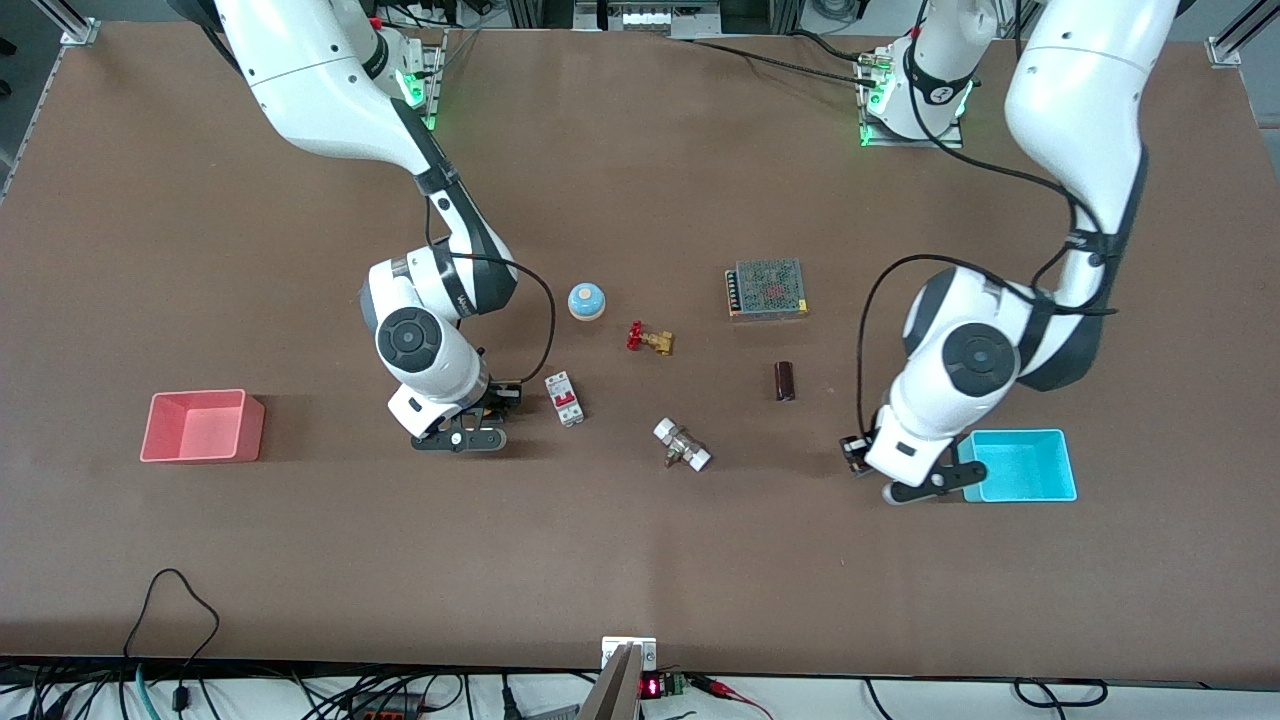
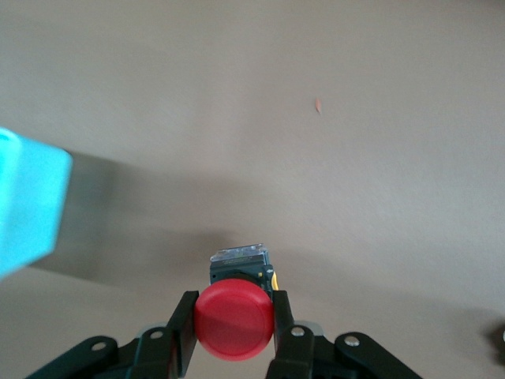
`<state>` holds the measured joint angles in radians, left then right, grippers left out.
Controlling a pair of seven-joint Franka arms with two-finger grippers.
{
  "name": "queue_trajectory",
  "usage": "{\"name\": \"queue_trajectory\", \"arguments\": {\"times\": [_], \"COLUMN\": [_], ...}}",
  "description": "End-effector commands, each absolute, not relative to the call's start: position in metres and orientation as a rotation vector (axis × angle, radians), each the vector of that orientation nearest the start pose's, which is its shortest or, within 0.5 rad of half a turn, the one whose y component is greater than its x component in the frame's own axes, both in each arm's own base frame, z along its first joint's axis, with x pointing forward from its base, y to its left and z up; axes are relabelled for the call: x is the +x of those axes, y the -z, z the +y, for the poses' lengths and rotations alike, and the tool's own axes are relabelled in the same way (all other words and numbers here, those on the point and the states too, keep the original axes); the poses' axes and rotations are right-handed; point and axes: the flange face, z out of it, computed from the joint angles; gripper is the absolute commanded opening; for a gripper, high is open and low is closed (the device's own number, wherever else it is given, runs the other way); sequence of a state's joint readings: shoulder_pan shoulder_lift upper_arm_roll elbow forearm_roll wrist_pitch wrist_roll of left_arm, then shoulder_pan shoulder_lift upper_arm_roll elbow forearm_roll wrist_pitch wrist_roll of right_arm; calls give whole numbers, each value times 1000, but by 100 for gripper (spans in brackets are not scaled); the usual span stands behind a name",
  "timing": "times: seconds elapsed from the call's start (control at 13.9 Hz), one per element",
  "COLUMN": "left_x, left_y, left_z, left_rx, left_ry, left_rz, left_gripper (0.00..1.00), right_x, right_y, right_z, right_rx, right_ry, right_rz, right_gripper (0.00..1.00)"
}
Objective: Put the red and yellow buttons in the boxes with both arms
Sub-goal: 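Carry the yellow button to the pink box while the left gripper carries red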
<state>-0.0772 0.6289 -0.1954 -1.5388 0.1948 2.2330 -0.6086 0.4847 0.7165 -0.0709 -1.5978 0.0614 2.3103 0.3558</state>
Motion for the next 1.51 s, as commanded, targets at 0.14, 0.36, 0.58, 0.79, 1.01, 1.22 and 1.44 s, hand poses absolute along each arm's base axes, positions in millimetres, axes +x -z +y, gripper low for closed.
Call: {"name": "queue_trajectory", "arguments": {"times": [0.14, 0.36, 0.58, 0.79, 1.01, 1.22, 1.44], "left_x": [701, 705, 706, 705, 704, 702, 699], "left_y": [-330, -333, -332, -324, -301, -274, -250], "left_z": [-95, -49, -10, 27, 44, 47, 50], "left_rx": [-3085, -3079, -3071, -3069, -3081, -3091, -3101], "left_ry": [164, 152, 140, 121, 78, 41, -7], "left_rz": [-195, -42, 62, 134, 159, 162, 157], "left_gripper": [23, 23, 23, 23, 23, 23, 24], "right_x": [639, 654, 669, 674, 673, 668, 669], "right_y": [-221, -270, -334, -370, -377, -367, -346], "right_z": [289, 258, 182, 86, -12, -100, -135], "right_rx": [-3135, -3149, -3187, -3250, -3268, -3261, -3270], "right_ry": [5, 42, 44, -29, -117, -144, -137], "right_rz": [-42, 6, 170, 192, 87, 4, -92], "right_gripper": [35, 34, 35, 35, 34, 34, 31]}}
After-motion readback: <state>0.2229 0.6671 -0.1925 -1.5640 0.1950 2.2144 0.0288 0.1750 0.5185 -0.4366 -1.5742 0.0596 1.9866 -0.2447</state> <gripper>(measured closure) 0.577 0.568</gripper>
